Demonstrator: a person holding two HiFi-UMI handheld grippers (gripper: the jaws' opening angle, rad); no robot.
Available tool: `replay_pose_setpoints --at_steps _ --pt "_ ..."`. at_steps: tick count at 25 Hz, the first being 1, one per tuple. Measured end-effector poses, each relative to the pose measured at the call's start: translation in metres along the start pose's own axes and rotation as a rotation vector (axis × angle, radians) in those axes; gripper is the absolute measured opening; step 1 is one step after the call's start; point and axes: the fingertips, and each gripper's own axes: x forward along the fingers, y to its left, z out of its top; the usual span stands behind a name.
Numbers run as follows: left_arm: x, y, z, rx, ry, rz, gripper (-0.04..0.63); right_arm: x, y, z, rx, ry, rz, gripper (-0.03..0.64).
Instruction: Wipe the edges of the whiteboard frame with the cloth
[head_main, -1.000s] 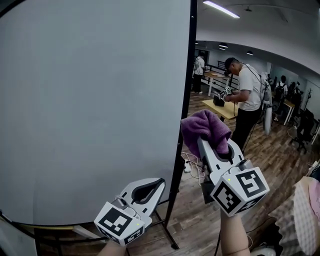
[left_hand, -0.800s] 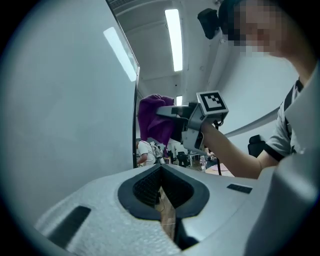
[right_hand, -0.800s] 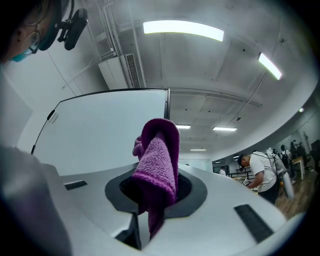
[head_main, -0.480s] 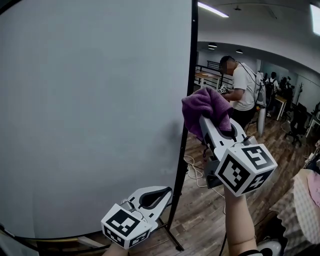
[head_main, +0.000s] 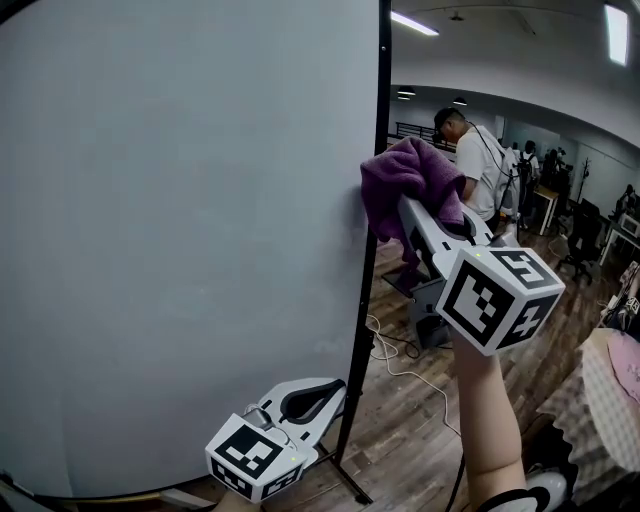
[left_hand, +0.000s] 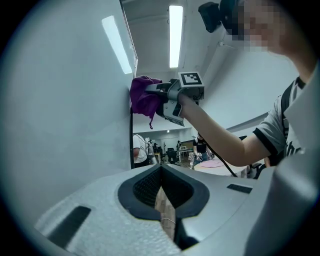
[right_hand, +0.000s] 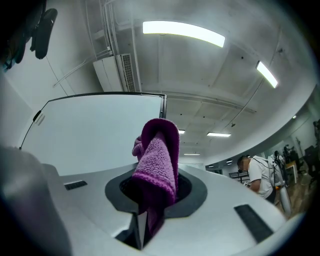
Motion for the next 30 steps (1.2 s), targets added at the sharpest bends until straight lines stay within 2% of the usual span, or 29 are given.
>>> replay_pose_setpoints --at_steps 11,18,23,30 --pt "-0.004 0.009 0.011 -0.004 -0.019 -0.018 0.015 0.025 -0.007 0.029 -0.017 -0.004 -0.022 0.071" --pt "-0.003 0.011 -0.004 -0.015 -0.032 0.001 0.015 0.038 -0.014 0.035 -0.037 -0.013 -0.02 0.072" --pt "-0.012 0.018 0.009 -0.024 -0.032 0.02 0.015 0.06 -0.013 0.048 -0.012 0.003 -0.013 0.071" --pt "-0.017 0.019 0.006 -0.041 -0.034 0.039 0.015 0.063 -0.01 0.041 -0.077 0.015 -0.03 0.069"
